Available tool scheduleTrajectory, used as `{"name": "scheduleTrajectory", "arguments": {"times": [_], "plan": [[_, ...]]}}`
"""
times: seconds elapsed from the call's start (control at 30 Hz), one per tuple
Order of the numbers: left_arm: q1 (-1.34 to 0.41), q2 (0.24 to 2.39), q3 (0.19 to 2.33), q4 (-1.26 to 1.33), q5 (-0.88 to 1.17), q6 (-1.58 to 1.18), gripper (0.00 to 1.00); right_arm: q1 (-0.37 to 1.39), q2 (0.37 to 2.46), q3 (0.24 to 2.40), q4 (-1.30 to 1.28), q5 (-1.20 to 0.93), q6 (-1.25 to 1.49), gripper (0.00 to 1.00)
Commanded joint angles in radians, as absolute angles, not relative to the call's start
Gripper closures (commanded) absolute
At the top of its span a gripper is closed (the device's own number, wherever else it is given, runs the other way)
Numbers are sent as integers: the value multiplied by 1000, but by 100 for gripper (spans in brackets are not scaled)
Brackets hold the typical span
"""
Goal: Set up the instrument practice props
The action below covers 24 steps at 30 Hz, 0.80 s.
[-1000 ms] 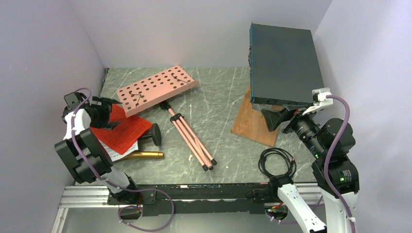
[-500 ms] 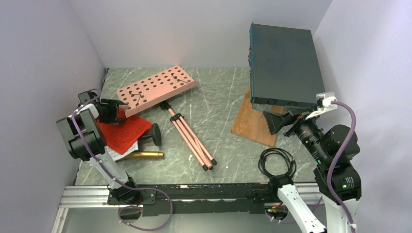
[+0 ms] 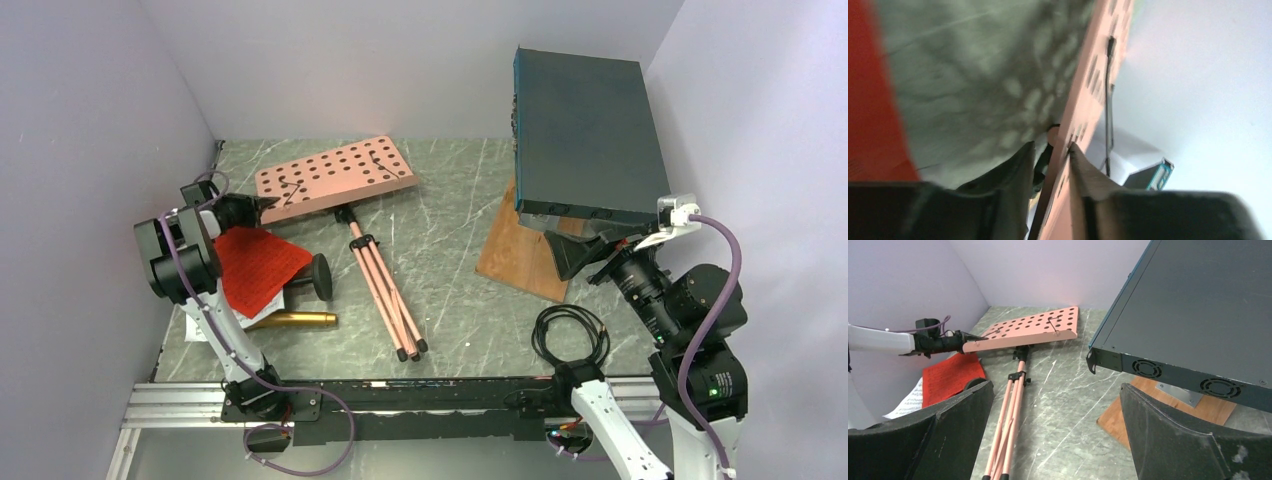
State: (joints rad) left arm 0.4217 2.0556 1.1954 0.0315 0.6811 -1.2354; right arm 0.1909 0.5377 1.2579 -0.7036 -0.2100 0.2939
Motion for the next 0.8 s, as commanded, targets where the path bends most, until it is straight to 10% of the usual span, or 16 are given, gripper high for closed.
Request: {"name": "scheduleTrajectory", "arguments": {"times": [0.0,0.43,0.77], "plan": [[415,2070,1160,301,749,-1346,79,188,533,1283,-693,-192,289,0],[327,1838,1027,1264,798,-1740,100,189,566,1239,-647,-225,310,0],[264,1485,1245,981,790,-1494,100,188,637,1237,-578,-299,376,0]]}}
